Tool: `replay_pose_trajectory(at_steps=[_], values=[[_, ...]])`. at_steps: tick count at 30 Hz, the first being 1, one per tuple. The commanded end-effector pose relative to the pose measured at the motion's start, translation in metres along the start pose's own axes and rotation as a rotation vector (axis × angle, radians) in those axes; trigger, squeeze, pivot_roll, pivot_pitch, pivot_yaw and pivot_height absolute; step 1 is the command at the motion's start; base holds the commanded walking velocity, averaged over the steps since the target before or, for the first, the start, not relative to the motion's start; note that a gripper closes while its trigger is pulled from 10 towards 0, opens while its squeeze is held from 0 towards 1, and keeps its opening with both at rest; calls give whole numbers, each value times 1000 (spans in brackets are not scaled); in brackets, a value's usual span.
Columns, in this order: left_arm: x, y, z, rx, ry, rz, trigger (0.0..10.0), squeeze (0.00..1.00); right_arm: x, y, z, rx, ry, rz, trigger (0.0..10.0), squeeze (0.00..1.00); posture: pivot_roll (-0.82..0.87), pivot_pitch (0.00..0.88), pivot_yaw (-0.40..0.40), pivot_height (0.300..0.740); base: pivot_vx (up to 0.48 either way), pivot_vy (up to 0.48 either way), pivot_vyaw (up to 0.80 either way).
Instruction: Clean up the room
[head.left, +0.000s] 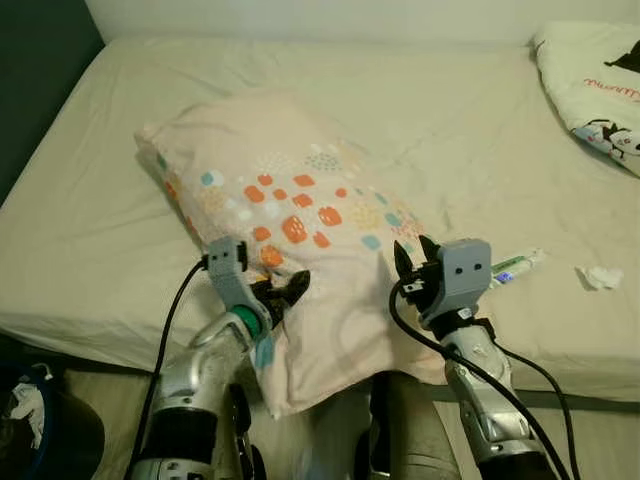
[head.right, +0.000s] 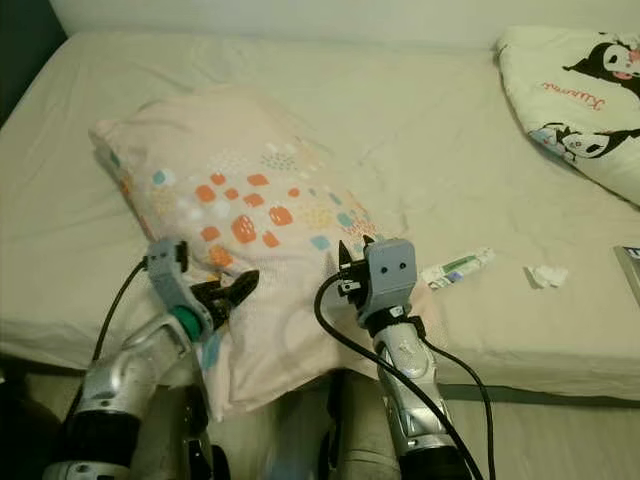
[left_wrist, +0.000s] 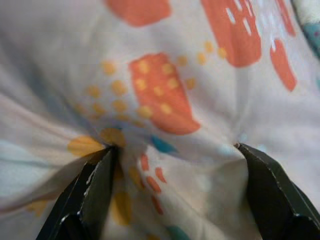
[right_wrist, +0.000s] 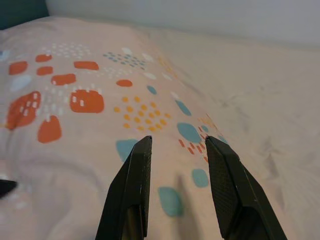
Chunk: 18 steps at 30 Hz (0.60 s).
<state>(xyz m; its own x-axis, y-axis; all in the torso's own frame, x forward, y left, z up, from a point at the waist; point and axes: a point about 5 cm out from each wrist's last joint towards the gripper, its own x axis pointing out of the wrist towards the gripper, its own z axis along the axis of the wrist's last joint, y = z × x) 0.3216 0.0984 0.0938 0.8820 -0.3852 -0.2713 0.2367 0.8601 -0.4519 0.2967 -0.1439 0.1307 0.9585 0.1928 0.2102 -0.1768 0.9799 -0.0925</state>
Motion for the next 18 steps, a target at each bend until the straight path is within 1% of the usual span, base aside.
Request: replay_pose_trajectory(at_steps=[1,2,3,4,8,10,11,12,15,18], values=[[4,-4,-11,23,46,-7,10000,0,-4,1,-4,5,23,-3,10000,0,-66,179,42,596,0,0,0],[6,-6,-13,34,55,-3,8078,0,-4,1,-4,4,24,-3,10000,0,-66,179,42,596,0,0,0],[8,-6,-14,32,58,3,4588,0,-4,1,-4,4,24,-3,10000,0,-66,179,42,596,0,0,0],[10,-6,-14,51,60,17,0,0,-4,0,-4,2,24,-3,10000,0,-72,176,42,596,0,0,0],[12,-4,-10,94,52,47,0,0,-3,-1,-3,0,22,-6,10000,0,-77,174,43,596,0,0,0],[13,3,-3,144,36,105,0,0,-4,-2,-3,-3,23,-9,10000,0,-77,174,43,596,0,0,0],[12,10,4,175,18,151,0,0,-4,-3,-4,-5,24,-11,10000,0,-79,168,45,596,0,0,0],[12,10,4,175,18,151,0,0,-4,-3,-4,-5,24,-11,10000,0,-79,168,45,596,0,0,0],[8,26,23,221,-19,250,0,0,-5,-3,-4,-7,26,-14,10000,0,-79,163,47,596,0,0,0],[2,35,31,225,-27,288,0,0,-4,-3,-4,-8,26,-14,10000,0,-74,158,46,596,0,0,0]])
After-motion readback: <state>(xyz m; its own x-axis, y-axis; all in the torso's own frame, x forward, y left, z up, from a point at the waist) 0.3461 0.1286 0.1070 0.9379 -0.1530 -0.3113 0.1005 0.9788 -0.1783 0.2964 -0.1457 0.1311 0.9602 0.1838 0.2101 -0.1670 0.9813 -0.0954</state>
